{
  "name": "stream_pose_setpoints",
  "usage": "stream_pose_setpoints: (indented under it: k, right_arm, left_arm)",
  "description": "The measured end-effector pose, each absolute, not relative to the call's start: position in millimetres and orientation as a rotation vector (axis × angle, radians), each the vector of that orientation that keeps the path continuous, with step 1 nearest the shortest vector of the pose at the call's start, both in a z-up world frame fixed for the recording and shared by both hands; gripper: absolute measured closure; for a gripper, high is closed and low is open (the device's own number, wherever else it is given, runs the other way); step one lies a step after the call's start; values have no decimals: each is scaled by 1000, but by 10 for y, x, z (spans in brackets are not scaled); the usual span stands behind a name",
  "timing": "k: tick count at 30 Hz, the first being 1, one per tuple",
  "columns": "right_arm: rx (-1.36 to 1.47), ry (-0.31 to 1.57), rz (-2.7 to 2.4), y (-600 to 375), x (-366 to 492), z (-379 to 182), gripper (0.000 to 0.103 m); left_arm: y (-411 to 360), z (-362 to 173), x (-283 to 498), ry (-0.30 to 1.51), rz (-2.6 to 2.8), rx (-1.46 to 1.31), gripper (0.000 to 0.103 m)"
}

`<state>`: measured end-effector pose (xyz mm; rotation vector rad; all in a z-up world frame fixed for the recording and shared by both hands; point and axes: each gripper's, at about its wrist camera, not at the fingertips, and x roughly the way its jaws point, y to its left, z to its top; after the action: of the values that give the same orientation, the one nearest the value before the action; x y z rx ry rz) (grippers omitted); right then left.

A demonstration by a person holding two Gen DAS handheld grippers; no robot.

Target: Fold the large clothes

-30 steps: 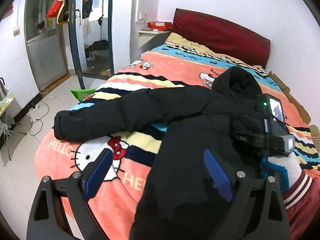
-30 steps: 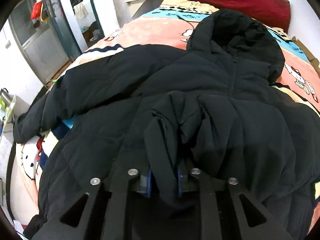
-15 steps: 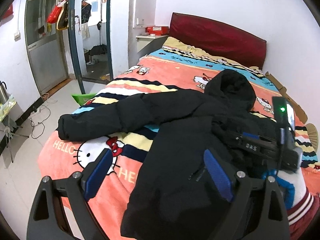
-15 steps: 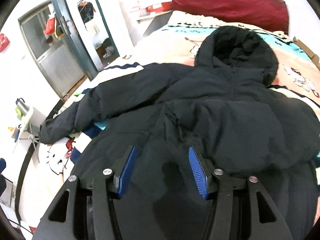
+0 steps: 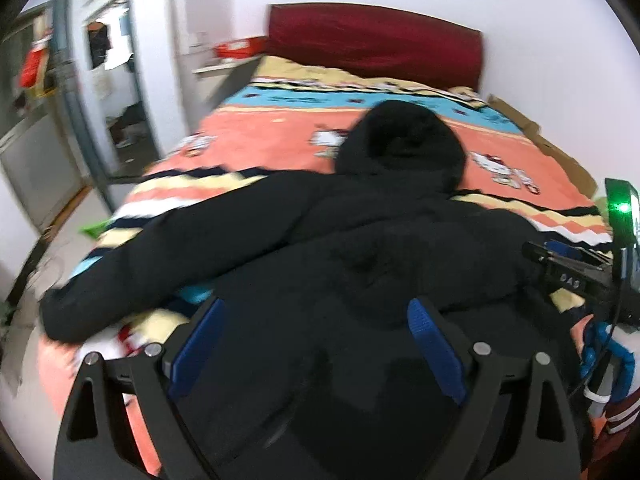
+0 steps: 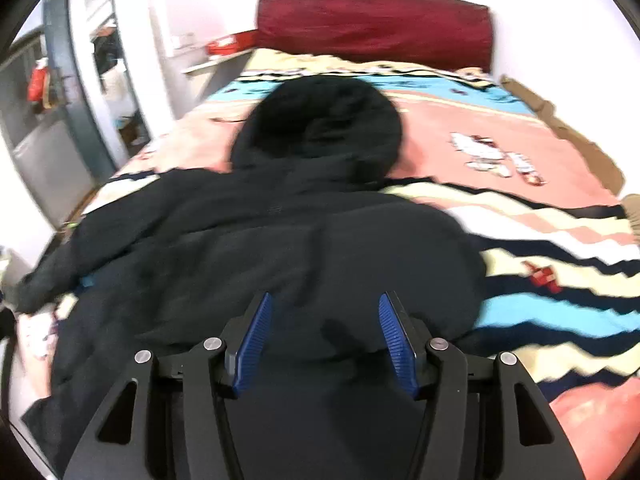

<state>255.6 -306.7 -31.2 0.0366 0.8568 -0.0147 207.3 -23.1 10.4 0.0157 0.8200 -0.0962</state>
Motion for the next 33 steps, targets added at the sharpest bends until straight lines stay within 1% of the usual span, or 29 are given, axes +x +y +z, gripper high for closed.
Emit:
stream_pose_setpoints:
  k: [4,7,13,17,19,23,26,28,31,33]
  right_arm:
    - [42,838,-53,-3377,2813,-339,47]
    - [45,830,-64,-3509,3023,-415,47]
    - [53,859,-46,-3560,3225,-736,47]
    - [62,888,-22,-3558,3235,-946,45]
    - [70,899,-8,-3572,3232,-996,45]
    - [46,912,-19,-3605,3189,-1026,45]
    - [21,930,-46,-3663,3151,-1024,45]
    - [-27,942,-89,-3666,3125,-979,45]
    - [-43,929,-125,-3641,3073,-844,45]
    - [-25,909,-93,-3559,3046,-766,45]
  left_arm:
    - [-802,-54,2612,837,-187,46,10]
    - [-1211,-269,2993,864,-244,59,10]
    - [-1460,-749,3417,938,-263,35,10]
    - [-1194,-1062,3491,993,-181,76,10]
    - [-981,-1101,3504,1018,-176,43,10]
    - [-617,-1051,3390,1021,-103,77,10]
    - [-274,-1015,3286,1040,-63,40,10]
    - [-113,-909,3212,1009,-40,25,10]
    - [-92,-716,3132,926,-10,63,10]
    - [-183,-635,3128,906,-64,43,10]
